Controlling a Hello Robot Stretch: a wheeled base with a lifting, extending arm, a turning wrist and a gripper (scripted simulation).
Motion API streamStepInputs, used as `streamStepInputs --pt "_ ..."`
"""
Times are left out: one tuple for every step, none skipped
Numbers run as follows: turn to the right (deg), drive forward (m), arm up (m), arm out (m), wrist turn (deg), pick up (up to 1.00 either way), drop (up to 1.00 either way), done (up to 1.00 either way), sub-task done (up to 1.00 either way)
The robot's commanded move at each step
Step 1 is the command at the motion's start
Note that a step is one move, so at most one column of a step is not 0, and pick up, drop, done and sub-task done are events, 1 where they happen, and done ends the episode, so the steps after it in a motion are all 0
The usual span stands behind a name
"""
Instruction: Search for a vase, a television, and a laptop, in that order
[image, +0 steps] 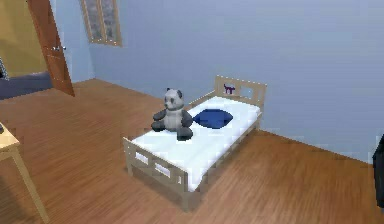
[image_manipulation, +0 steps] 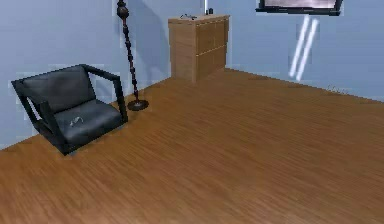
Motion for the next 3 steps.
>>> streamStepInputs --pt "-6.0 0.00 0.00 0.00 0.0 0.00 0.00 0.00 0.00" --pt "0.0 0.40 0.00 0.00 0.0 0.00 0.00 0.00 0.00" --pt "-45.0 0.00 0.00 0.00 0.0 0.00 0.00 0.00 0.00"
